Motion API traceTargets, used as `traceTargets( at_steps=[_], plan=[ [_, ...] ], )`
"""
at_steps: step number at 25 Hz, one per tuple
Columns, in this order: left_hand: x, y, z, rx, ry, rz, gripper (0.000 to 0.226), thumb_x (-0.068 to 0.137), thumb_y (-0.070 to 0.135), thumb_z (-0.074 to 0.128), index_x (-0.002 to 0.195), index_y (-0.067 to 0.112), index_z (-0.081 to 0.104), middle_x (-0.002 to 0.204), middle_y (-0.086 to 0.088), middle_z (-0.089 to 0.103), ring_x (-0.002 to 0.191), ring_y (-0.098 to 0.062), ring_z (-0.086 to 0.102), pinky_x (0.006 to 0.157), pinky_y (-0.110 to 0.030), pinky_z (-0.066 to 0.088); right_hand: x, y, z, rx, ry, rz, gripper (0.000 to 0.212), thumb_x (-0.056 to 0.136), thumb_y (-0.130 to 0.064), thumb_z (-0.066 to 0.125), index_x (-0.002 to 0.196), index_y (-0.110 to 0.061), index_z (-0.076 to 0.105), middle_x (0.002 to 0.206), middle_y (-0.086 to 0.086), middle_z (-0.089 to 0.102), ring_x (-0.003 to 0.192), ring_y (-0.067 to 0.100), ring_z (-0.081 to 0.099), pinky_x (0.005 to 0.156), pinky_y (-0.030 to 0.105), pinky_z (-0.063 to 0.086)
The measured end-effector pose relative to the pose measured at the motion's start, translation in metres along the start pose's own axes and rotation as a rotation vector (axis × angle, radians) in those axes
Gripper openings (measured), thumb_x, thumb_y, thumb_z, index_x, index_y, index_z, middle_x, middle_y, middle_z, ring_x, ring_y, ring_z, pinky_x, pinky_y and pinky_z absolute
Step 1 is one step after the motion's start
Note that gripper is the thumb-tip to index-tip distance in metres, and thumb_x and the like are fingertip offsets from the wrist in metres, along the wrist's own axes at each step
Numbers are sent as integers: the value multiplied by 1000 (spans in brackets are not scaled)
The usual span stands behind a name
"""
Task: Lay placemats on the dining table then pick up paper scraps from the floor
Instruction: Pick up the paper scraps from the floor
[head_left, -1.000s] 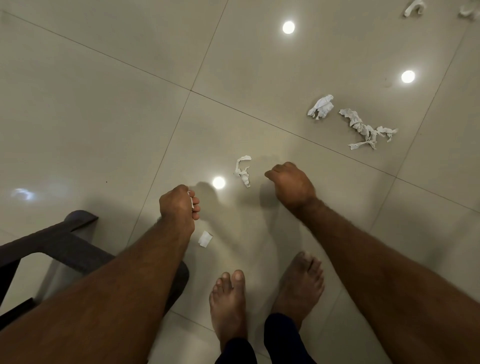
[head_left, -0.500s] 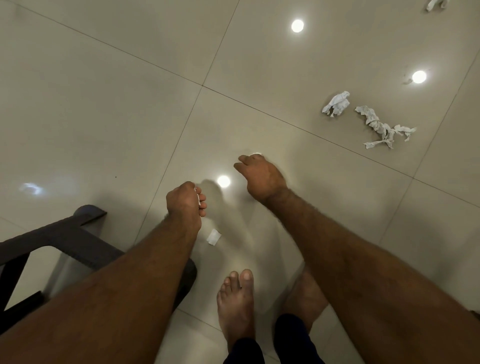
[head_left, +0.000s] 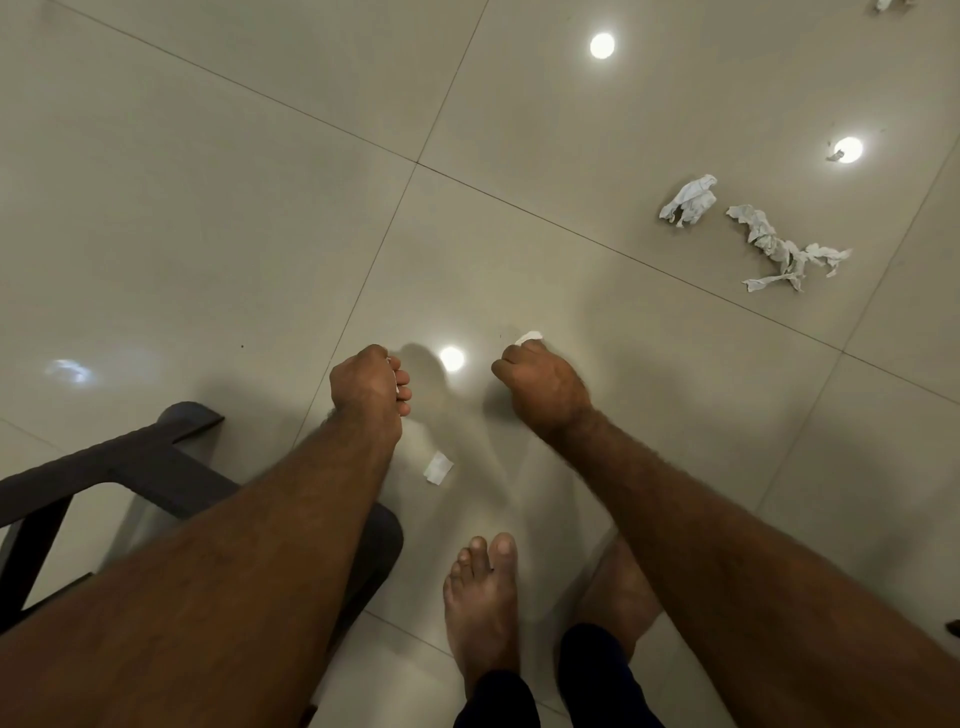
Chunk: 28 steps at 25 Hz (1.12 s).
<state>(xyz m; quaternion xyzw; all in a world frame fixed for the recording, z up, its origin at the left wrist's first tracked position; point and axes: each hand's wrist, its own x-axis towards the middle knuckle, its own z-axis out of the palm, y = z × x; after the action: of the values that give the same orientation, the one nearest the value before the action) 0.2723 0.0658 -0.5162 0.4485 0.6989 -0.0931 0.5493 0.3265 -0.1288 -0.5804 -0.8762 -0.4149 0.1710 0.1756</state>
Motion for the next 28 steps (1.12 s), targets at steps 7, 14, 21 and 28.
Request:
traceTargets(
  at_steps=[7, 14, 21, 28],
  plan=[
    [-1, -2, -2, 7, 25, 17, 23, 93, 14, 45, 72, 12, 56, 64, -5, 48, 46, -16, 37, 43, -23, 26, -43, -99, 41, 49, -288, -208, 20, 77, -4, 67, 97, -9, 68, 91, 10, 65, 88, 32, 62, 63, 37, 53],
    [-1, -1, -2, 20, -8, 17, 25, 94, 14, 43, 71, 14, 52, 63, -4, 45, 48, -15, 34, 46, -23, 24, -59, -117, 65, -24, -389, -279, 12, 76, -8, 71, 87, -10, 66, 85, 8, 62, 82, 29, 62, 50, 33, 50],
    [-10, -1, 5, 43, -97, 29, 25, 95, 18, 45, 72, 12, 53, 63, -5, 49, 44, -15, 38, 42, -20, 27, -61, -93, 37, 115, -211, -58, 27, 71, 3, 69, 95, -8, 65, 83, 12, 64, 79, 33, 60, 55, 36, 51],
    [-85, -28, 49, 3, -287, -53, 22, 99, 15, 50, 88, 3, 65, 79, -14, 66, 56, -22, 61, 49, -27, 43, -60, -65, -96, 385, 197, 387, 54, 78, -1, 63, 129, -18, 57, 85, 8, 64, 72, 27, 59, 58, 33, 52]
  ],
)
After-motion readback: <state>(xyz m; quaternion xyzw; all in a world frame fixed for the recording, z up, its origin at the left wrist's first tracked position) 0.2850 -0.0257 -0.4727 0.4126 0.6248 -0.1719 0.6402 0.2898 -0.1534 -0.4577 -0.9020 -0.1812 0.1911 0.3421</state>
